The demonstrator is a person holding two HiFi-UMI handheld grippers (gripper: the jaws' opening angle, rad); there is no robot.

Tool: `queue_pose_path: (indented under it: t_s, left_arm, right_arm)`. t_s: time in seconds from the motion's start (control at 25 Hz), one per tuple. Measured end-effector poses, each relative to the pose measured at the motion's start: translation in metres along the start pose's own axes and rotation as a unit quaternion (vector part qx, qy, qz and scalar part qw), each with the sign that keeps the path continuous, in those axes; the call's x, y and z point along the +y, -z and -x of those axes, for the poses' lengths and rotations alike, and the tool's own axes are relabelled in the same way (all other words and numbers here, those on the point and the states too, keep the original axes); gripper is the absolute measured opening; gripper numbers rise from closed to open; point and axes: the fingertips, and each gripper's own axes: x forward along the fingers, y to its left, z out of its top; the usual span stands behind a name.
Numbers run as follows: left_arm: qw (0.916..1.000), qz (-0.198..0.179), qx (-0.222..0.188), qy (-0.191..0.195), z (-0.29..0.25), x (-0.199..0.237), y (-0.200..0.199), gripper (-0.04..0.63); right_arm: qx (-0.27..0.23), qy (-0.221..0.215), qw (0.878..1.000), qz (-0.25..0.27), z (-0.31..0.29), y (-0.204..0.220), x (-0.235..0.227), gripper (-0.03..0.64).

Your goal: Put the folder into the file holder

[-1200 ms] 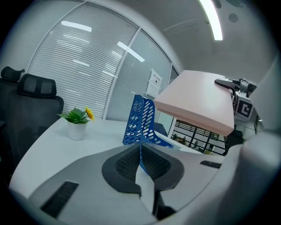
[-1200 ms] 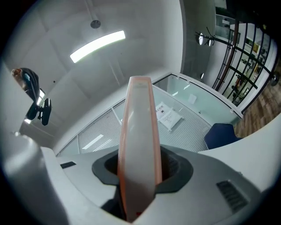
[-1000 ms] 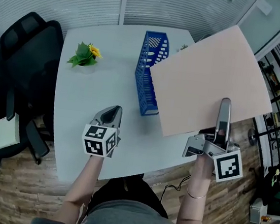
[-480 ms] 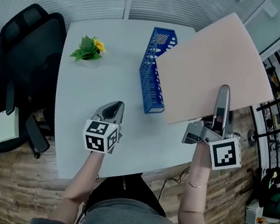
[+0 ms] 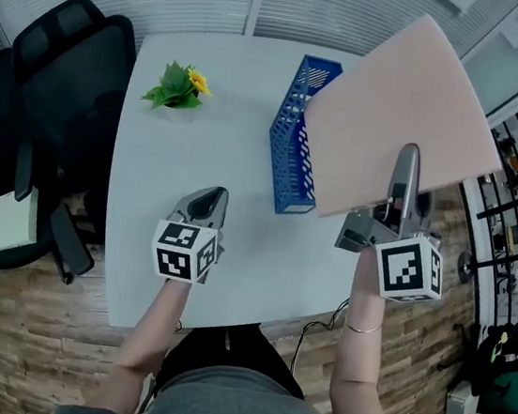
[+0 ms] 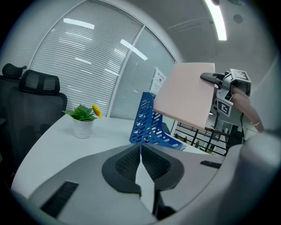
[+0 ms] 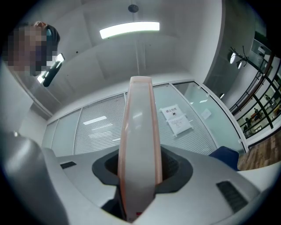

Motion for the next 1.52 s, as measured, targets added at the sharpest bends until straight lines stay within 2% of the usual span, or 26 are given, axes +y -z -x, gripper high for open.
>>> queue_pose_path:
  t_s: [0.12, 0.32, 1.12, 1.52]
  left_arm:
    - [1.0, 0.003, -0.003, -0.005, 0.002, 0.002, -0.001, 0.029]
    - [0.9999, 0.007, -0.004, -0.014, 0.003, 0.005, 0.0, 0.029]
    - [0.9983, 0.016, 0.009, -0.056, 0.017, 0.028, 0.008, 0.029]
    - [0.998, 0.018, 0.022, -0.057, 0.01, 0.03, 0.017, 0.029]
  right_arm:
    - [-0.005, -0.006, 1.0, 0.023, -0.009, 0.003, 0.005, 0.161]
    - [-0.012, -0.01, 1.0, 0.024, -0.022, 0.017, 0.004, 0.161]
    - [-0.013, -0.016, 0.996, 0.084, -0.042, 0.071, 0.01, 0.163]
    - [-0.013, -0.016, 0.995, 0.099, -0.037, 0.097, 0.015, 0.166]
